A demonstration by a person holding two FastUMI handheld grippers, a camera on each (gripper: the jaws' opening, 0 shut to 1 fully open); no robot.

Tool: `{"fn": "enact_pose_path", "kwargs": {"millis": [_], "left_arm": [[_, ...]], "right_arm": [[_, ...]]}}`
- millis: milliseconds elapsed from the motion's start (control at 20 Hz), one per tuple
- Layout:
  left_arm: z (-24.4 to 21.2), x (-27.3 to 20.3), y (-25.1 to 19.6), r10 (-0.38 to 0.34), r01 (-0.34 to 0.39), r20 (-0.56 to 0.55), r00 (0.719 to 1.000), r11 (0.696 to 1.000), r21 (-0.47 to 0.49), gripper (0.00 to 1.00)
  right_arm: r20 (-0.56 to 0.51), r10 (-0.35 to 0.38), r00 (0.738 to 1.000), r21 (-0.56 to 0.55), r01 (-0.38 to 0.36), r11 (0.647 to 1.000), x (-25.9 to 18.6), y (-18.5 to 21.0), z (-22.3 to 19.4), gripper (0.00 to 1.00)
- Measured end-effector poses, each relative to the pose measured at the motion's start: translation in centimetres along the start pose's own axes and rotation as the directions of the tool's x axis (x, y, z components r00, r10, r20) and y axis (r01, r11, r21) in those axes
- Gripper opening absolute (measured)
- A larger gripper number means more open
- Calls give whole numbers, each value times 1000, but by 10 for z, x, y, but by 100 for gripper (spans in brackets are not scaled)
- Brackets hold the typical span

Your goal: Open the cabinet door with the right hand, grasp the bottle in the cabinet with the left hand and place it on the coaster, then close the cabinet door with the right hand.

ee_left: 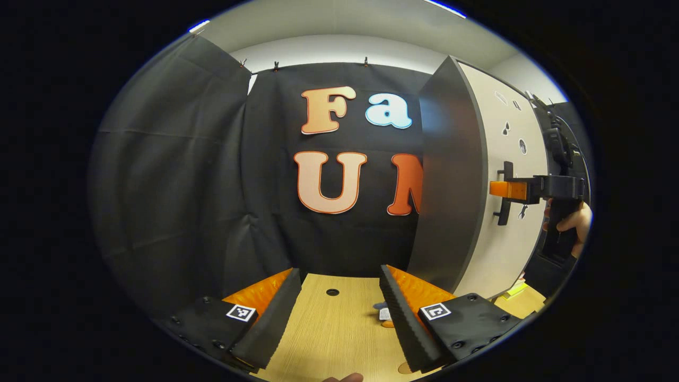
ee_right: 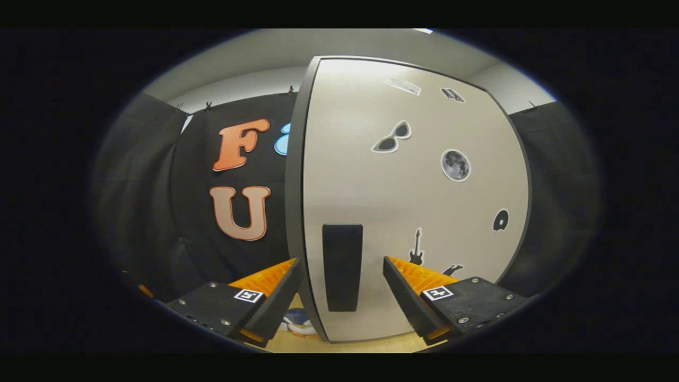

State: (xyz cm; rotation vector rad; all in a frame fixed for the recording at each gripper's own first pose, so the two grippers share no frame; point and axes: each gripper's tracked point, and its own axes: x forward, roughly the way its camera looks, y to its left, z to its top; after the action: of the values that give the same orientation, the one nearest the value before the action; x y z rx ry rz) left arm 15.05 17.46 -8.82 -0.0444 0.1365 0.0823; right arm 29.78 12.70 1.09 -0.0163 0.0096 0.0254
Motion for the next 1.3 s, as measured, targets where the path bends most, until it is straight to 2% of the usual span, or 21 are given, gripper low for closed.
{"fn": "enact_pose_path", "kwargs": {"millis": [100, 200, 250, 350, 550, 700, 950, 1000, 1100, 1250, 1300], "left_arm": [[-4, 2, 0, 3, -3, -8, 1000, 1000, -1, 99], [-5, 1, 1, 4, -4, -14, 1000, 1000, -3, 99], [-6, 0, 1, 5, -5, -14, 1000, 1000, -4, 97], [-6, -1, -1, 4, -4, -17, 1000, 1000, -3, 99], [-4, -7, -9, 2, -2, -14, 1000, 1000, 12, 97], [0, -17, -18, -5, 5, -11, 1000, 1000, 24, 99], [3, -49, -41, -25, 25, 2, 1000, 998, 60, 97], [4, -54, -45, -27, 27, 4, 1000, 997, 68, 94], [9, -65, -54, -29, 28, 12, 1000, 997, 75, 97], [13, -81, -68, -40, 38, 20, 999, 997, 65, 97], [14, -88, -75, -44, 43, 20, 999, 997, 64, 97]], "right_arm": [[1, 2, 1000, -7, -2, 1000, 2, 0, -2, 86], [-14, 2, 1000, -14, -2, 1000, 3, -1, -7, 72], [-37, -3, 999, -13, 2, 1000, 3, -3, -13, 56], [-37, 10, 999, 26, -9, 1000, 2, -1, -14, 37], [-41, 23, 999, 42, -22, 999, -6, -2, -15, 35], [-45, 34, 998, 49, -31, 998, -15, -2, -15, 27], [-31, 49, 998, 73, -46, 996, -37, -8, -14, 20], [-12, 50, 999, 69, -49, 996, -42, -10, -13, 20], [13, 47, 999, 89, -48, 995, -49, -16, -11, 20], [-2, 42, 999, 95, -41, 995, -58, -23, -13, 20], [-9, 41, 999, 100, -40, 994, -62, -25, -14, 17]]}}
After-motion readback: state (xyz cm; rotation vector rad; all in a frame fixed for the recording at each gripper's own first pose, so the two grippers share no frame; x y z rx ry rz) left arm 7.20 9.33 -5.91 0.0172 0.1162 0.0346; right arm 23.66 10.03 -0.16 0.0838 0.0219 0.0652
